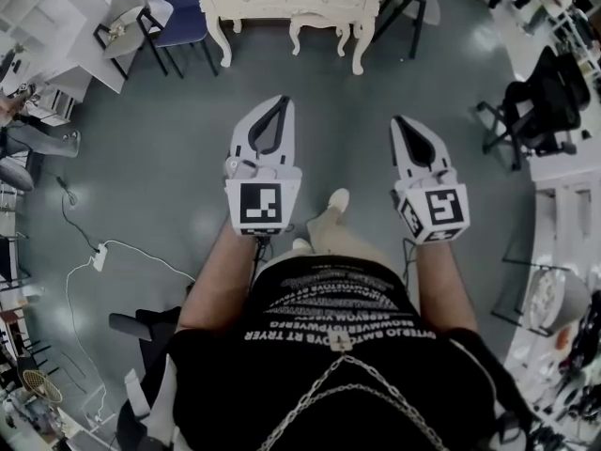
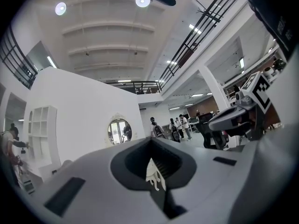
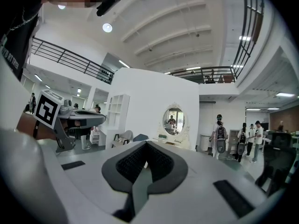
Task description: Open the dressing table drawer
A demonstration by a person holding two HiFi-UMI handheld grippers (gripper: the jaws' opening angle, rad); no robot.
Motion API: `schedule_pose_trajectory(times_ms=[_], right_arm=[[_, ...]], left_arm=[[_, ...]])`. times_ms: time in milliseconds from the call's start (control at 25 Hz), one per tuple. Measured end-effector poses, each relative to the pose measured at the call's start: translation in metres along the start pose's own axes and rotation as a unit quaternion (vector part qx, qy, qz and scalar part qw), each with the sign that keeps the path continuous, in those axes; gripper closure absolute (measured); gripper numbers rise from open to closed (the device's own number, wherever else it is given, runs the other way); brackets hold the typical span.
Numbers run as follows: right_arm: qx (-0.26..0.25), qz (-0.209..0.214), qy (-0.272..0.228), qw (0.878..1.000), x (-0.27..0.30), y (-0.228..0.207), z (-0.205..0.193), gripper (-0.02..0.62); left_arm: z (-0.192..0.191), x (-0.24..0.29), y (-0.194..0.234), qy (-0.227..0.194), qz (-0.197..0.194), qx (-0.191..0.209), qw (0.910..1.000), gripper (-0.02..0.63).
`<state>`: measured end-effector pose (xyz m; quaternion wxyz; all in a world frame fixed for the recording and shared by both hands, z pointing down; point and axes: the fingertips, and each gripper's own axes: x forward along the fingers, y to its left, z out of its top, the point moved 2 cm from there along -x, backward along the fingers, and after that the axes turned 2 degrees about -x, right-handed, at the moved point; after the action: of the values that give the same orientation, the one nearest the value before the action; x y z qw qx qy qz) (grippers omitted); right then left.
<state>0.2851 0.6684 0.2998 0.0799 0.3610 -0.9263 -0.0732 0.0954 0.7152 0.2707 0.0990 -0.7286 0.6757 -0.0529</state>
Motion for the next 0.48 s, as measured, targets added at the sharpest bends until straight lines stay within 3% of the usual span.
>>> schedule_pose_trajectory(times_ms=[480], right_arm=[[0.019, 0.001, 0.021, 1.000, 0.060, -0.025, -0.024, 0.594]], left_arm=[[-0.027, 0.051, 0.027, 0.041, -0.006, 0.004, 0.9991, 0.603]])
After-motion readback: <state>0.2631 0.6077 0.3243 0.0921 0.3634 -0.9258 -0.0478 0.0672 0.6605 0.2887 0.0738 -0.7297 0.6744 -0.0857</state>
